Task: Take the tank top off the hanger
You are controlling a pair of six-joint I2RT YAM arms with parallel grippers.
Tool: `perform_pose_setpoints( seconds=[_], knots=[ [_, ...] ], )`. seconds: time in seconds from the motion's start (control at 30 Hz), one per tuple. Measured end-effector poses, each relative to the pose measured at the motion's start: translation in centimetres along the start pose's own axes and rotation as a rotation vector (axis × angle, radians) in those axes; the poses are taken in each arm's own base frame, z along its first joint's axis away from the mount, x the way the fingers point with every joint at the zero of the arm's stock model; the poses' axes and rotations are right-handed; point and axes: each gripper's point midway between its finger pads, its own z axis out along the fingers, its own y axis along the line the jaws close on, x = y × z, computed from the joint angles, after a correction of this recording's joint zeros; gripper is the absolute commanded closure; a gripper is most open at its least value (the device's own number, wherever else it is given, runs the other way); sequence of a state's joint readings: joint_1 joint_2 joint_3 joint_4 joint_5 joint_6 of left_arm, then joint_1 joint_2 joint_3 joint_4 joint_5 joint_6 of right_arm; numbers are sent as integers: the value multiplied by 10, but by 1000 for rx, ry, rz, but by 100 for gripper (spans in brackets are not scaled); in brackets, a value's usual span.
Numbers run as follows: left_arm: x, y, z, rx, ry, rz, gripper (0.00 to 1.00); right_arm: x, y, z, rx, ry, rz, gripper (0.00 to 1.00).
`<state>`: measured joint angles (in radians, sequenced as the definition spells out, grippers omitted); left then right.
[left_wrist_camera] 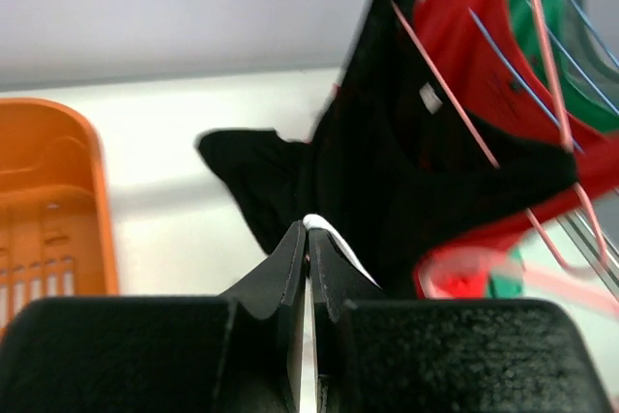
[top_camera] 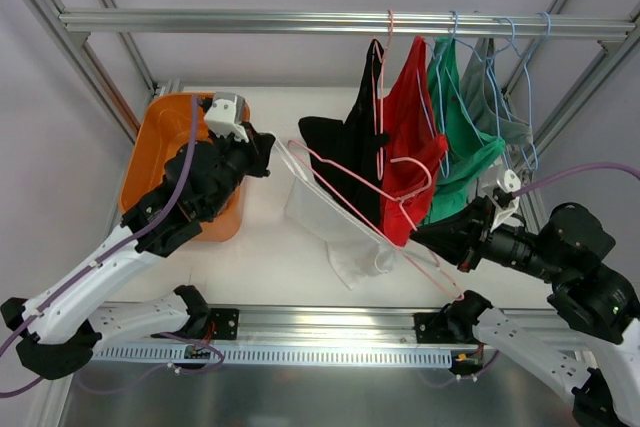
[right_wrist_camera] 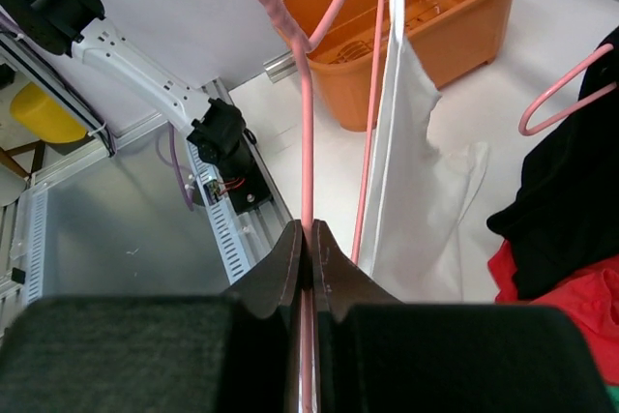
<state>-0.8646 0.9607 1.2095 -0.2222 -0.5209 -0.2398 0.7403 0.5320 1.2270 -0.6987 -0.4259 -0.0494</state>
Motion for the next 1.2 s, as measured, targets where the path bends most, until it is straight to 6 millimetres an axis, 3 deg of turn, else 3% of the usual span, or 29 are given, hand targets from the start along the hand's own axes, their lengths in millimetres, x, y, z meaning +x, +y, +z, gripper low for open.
perform_pose_setpoints(
  seconds=[0.2, 0.4, 0.5, 0.63, 0.8, 1.03, 1.07, 1.13, 1.2],
  knots=[
    [16, -20, -33, 209, 51, -44, 100, -3, -10, 27, -27, -87, 3, 100],
    [23, -51, -64, 446, 105, -71, 100, -46, -7, 68, -146, -304, -17, 100],
    [55, -72, -70, 578, 211, -59, 100, -70, -5, 90, -212, -425, -27, 100],
    [118, -80, -69, 636, 399, -54, 100, -97, 7, 111, -330, -598, -72, 100],
    [203, -57, -71, 547, 618, -61, 100, -95, 15, 130, -416, -698, -133, 100],
    [249, -18, -58, 309, 687, -56, 100, -87, 9, 128, -370, -738, -225, 100],
    [253, -12, -55, 266, 691, -51, 97, -86, 8, 125, -350, -722, -230, 100],
    [260, -2, -50, 201, 703, -37, 67, -85, 5, 116, -300, -675, -226, 100],
    [268, 8, -48, 141, 723, -12, 26, -91, -3, 105, -202, -617, -187, 100]
  ],
)
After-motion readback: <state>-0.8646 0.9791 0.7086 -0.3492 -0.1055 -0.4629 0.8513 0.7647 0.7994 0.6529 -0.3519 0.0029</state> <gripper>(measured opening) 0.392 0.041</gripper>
